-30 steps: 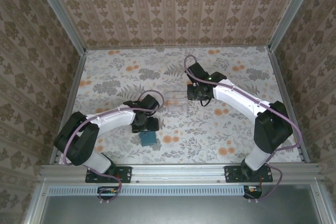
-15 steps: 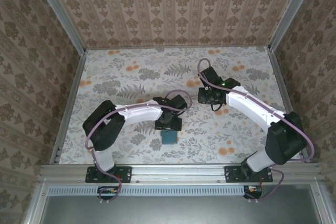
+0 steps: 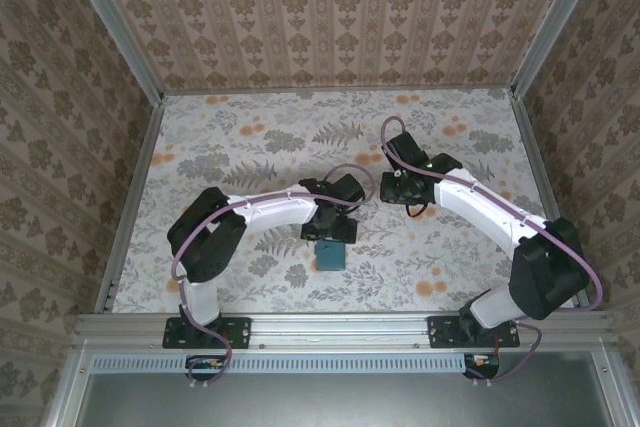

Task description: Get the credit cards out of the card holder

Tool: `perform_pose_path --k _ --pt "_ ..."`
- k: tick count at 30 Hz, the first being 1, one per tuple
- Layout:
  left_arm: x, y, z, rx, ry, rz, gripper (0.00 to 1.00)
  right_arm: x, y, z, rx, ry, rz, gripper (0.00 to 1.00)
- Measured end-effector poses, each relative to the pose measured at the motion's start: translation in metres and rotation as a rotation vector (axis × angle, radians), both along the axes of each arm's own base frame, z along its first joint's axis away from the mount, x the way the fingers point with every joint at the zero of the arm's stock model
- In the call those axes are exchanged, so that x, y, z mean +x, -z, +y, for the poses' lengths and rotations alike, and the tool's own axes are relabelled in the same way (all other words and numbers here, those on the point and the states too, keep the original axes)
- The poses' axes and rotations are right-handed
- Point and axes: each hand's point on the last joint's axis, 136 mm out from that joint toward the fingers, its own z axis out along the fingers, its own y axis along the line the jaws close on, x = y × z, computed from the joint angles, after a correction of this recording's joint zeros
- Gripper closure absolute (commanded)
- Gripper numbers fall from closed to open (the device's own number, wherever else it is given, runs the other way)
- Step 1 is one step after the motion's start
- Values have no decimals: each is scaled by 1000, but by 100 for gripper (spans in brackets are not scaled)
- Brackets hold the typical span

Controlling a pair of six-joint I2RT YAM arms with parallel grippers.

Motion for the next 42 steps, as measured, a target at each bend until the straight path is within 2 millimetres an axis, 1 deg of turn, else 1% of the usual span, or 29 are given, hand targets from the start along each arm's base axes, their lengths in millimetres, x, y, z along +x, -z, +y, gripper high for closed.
perform_pose_path --k 2,4,7,10,12,15,17,21,26,32,34,39,42 --pt "2 -3 1 -3 0 -8 13 -1 0 2 10 -6 5 65" --pt "4 -10 1 -17 0 -21 13 -5 0 6 27 -16 10 64" --pt "4 -23 4 -45 -4 -43 20 -13 2 13 65 -40 33 63" --pt "1 -35 8 -72 -6 -60 28 -24 8 22 114 -71 70 63" --pt "-2 -38 11 -85 -14 -61 35 -31 13 28 142 -86 96 63" --pt "-8 -34 15 -88 -24 -50 45 -39 18 33 171 -93 119 64" --pt "-13 -30 17 -90 -30 -37 49 -42 20 35 182 -97 129 64" --pt "-20 -24 15 -99 -34 -15 51 -46 26 35 196 -92 148 64" --pt "-21 -25 9 -124 -36 -7 53 -50 29 37 210 -89 162 65" --pt "-25 -12 11 -103 -40 24 57 -50 30 38 213 -89 163 65" --pt "-26 -9 12 -95 -40 32 60 -51 31 38 213 -87 166 65" --pt "-26 -8 12 -93 -41 36 68 -55 32 41 216 -94 174 65" --pt "-26 -7 12 -93 -42 37 71 -57 32 44 220 -97 178 65"
